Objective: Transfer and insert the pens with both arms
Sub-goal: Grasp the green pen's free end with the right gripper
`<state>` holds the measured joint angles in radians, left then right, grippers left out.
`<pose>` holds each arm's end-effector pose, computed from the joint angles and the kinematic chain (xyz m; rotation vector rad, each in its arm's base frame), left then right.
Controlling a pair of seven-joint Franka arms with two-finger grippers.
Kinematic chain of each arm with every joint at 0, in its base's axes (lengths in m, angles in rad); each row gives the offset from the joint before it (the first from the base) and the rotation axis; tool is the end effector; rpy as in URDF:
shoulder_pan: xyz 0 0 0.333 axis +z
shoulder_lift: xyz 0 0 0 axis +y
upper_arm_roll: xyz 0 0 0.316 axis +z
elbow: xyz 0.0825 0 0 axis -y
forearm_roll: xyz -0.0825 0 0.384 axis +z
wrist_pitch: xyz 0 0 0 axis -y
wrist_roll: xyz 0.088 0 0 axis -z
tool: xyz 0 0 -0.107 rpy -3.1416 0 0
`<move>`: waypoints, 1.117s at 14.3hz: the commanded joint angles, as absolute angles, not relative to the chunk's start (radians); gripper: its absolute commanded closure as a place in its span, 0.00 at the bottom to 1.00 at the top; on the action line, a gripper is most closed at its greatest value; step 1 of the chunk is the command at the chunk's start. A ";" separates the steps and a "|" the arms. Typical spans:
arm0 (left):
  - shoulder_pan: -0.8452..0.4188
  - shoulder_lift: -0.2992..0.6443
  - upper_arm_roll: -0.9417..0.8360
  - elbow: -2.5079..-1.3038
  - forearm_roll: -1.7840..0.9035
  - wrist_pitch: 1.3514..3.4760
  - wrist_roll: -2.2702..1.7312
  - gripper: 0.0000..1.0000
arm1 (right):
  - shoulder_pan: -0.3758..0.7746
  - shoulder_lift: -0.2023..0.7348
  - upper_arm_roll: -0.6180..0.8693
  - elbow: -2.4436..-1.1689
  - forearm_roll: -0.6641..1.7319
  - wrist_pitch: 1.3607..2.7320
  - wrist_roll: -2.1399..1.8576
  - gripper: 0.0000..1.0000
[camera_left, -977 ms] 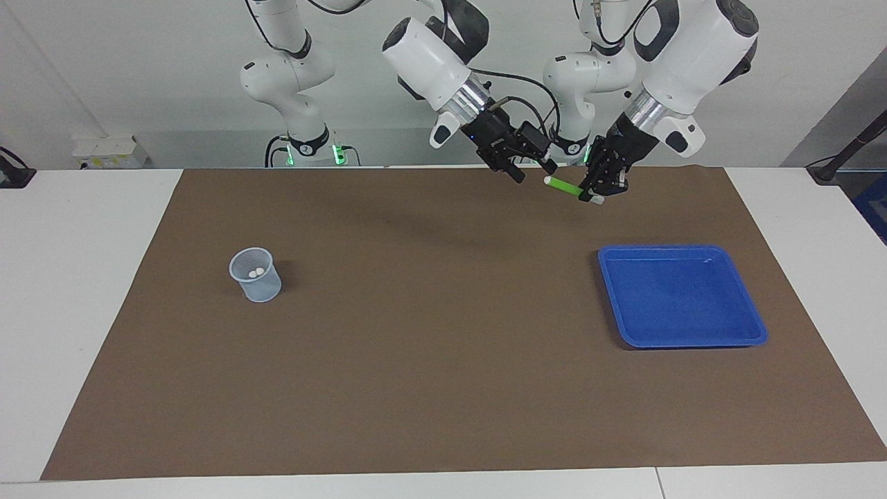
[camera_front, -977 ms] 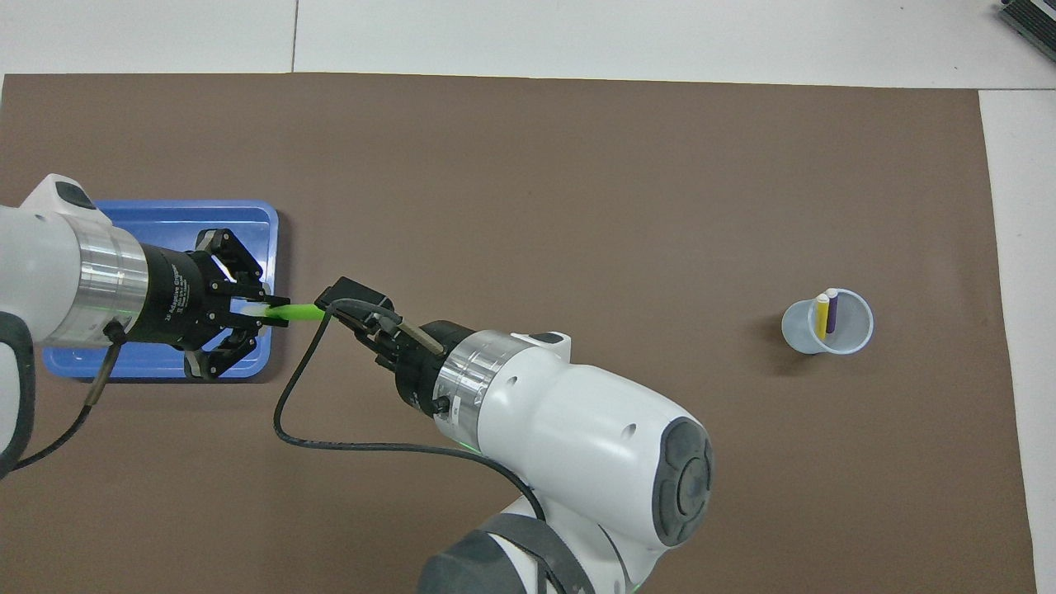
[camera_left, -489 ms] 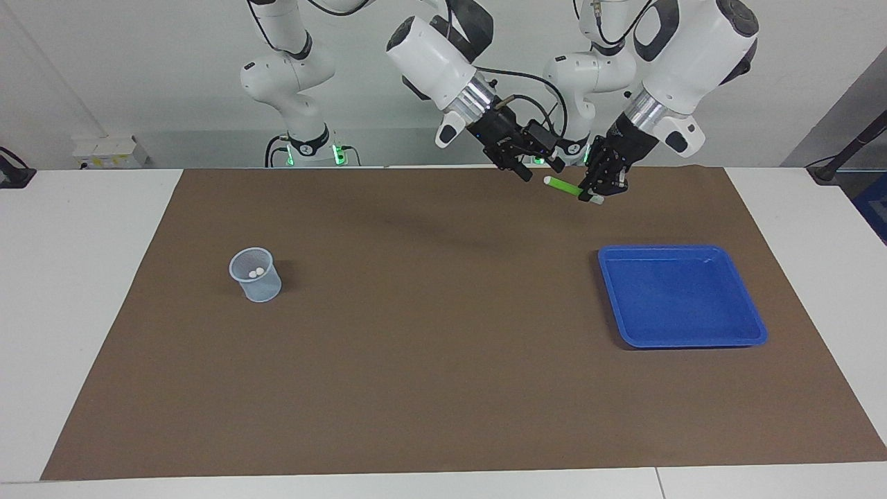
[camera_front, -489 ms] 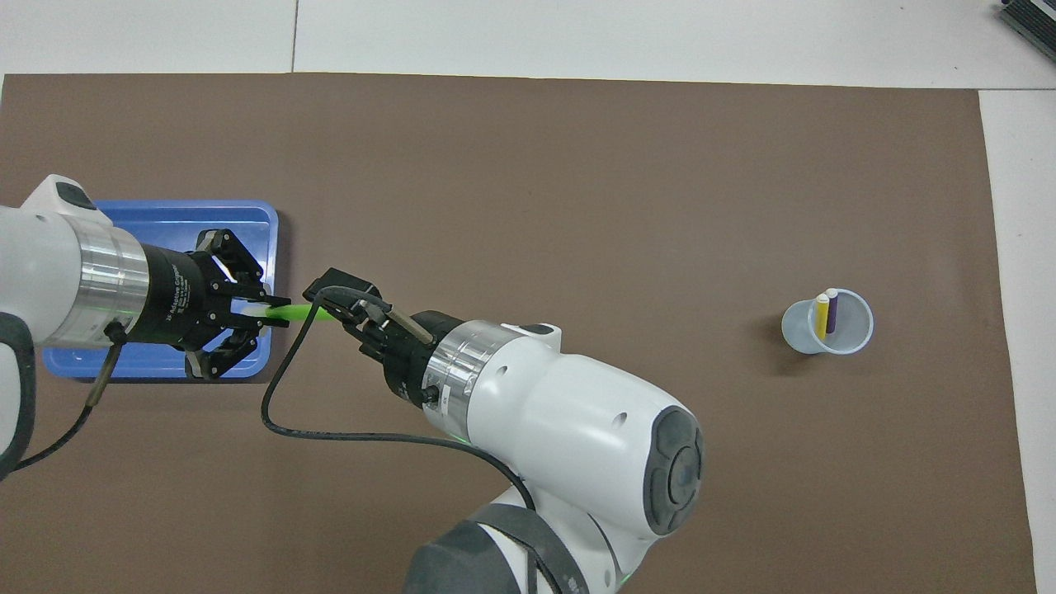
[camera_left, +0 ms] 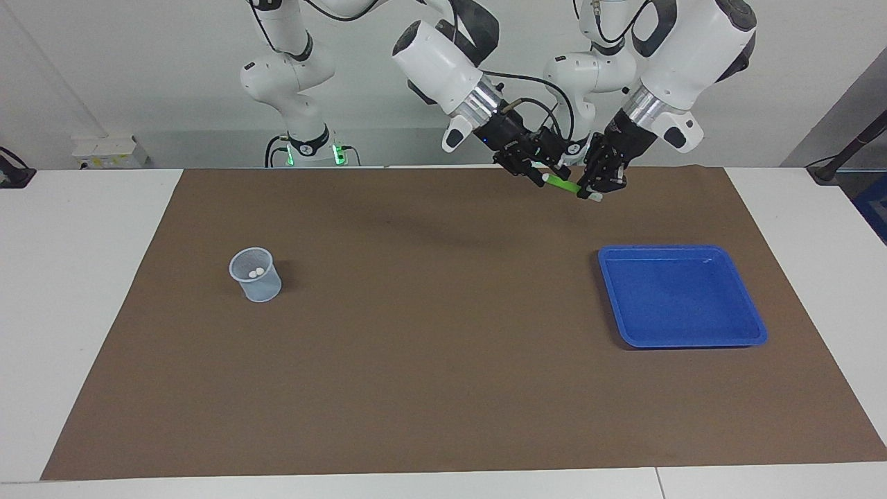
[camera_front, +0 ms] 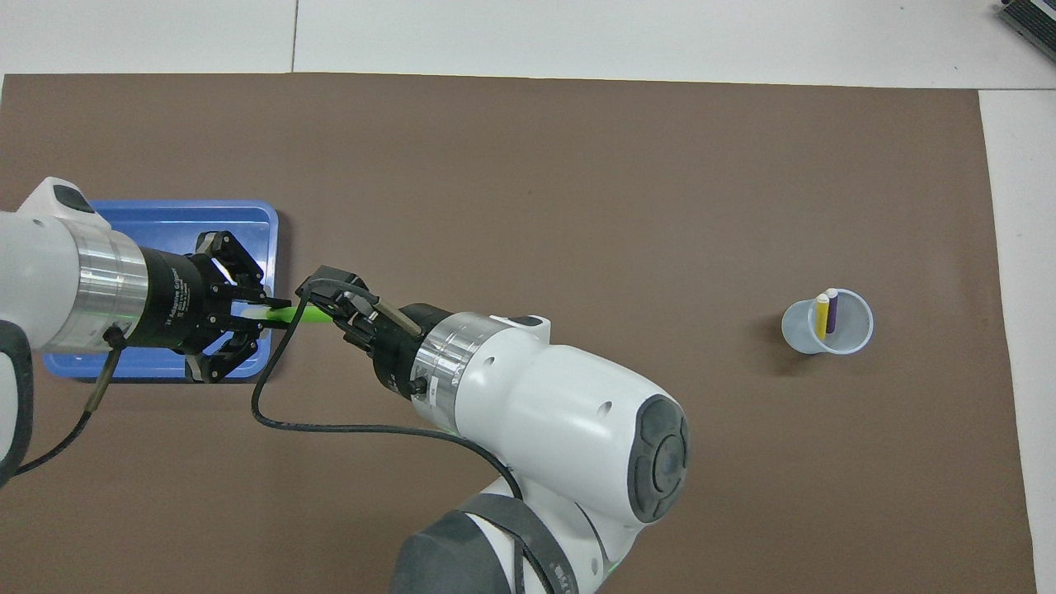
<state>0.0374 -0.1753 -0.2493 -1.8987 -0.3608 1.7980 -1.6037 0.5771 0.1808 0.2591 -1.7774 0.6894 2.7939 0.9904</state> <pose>0.4966 -0.1464 0.5827 2.1428 1.9245 -0.2930 0.4720 0.4599 0.5464 -2.0494 0.7854 -0.0762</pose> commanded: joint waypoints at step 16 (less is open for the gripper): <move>0.028 -0.213 -0.239 -1.928 -0.380 1.792 -1.620 1.00 | 0.578 0.202 0.261 -1.758 0.661 2.823 0.996 0.92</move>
<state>0.0355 -0.1836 -0.2420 -1.9004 -0.3622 1.8002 -1.6111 0.5778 0.1829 0.2588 -1.7795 0.6835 2.7956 0.9904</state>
